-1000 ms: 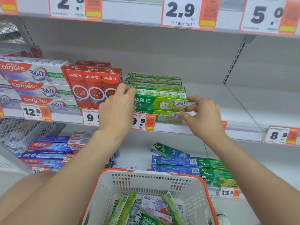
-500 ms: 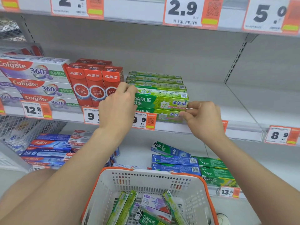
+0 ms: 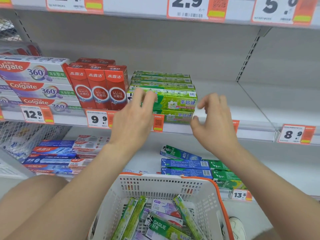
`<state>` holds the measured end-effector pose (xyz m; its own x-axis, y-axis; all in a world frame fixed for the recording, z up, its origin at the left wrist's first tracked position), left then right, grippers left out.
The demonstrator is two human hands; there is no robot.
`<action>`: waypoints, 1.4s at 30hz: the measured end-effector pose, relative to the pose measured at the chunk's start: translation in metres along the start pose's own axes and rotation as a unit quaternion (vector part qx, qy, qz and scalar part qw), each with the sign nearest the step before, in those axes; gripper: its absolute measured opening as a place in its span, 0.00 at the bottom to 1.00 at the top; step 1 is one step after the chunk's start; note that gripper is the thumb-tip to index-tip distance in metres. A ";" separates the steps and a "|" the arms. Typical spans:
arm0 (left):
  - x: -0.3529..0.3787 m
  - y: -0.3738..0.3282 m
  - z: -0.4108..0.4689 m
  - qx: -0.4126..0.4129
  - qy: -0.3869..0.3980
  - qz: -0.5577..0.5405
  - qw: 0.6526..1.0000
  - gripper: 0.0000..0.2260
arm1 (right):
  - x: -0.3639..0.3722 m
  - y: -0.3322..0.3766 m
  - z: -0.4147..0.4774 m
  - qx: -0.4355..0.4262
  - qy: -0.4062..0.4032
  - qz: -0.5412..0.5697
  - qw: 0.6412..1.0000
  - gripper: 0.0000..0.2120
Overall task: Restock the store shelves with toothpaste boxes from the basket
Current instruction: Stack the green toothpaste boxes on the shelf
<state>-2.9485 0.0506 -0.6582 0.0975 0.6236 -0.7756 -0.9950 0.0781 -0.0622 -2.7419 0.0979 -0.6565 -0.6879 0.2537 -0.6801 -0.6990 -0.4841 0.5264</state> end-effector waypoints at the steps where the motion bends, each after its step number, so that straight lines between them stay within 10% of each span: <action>1: 0.006 -0.009 -0.009 0.023 0.030 -0.011 0.999 0.15 | 0.003 0.006 -0.009 -0.016 0.038 -0.020 0.999 0.11; 8: 0.111 -0.044 -0.120 0.050 0.453 0.024 0.890 0.14 | 0.057 -0.004 -0.117 -0.058 0.466 -0.277 0.838 0.04; 16: 0.210 0.000 -0.274 -0.143 0.597 0.039 0.789 0.20 | 0.090 -0.032 -0.187 -0.098 0.621 -0.343 0.698 0.08; 26: 0.264 0.029 -0.371 -0.271 0.574 0.035 0.772 0.53 | 0.131 -0.024 -0.172 -0.157 0.612 -0.315 0.708 0.11; 35: 0.196 0.023 -0.305 -0.451 0.505 -0.239 0.696 0.11 | 0.125 -0.006 -0.155 -0.111 0.639 -0.309 0.696 0.05; 42: 0.124 -0.038 -0.228 -0.454 0.406 -0.497 0.618 0.21 | 0.082 -0.003 -0.125 0.035 0.616 -0.223 0.755 0.12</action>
<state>-2.9039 -0.0522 -0.8957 0.9941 -0.0050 -0.1080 -0.0901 -0.5901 -0.8023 -2.7714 0.0153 -0.7777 0.2933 -0.6137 -0.7330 -0.8450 -0.5250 0.1015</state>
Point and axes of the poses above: each hand's wrist, its own z-axis towards the middle knuckle, its own x-axis out of the palm, y = z × x, the point moved 5 cm from there along z, towards the middle knuckle, and after that the axes turned 3 degrees about x, right-handed, at the moved point
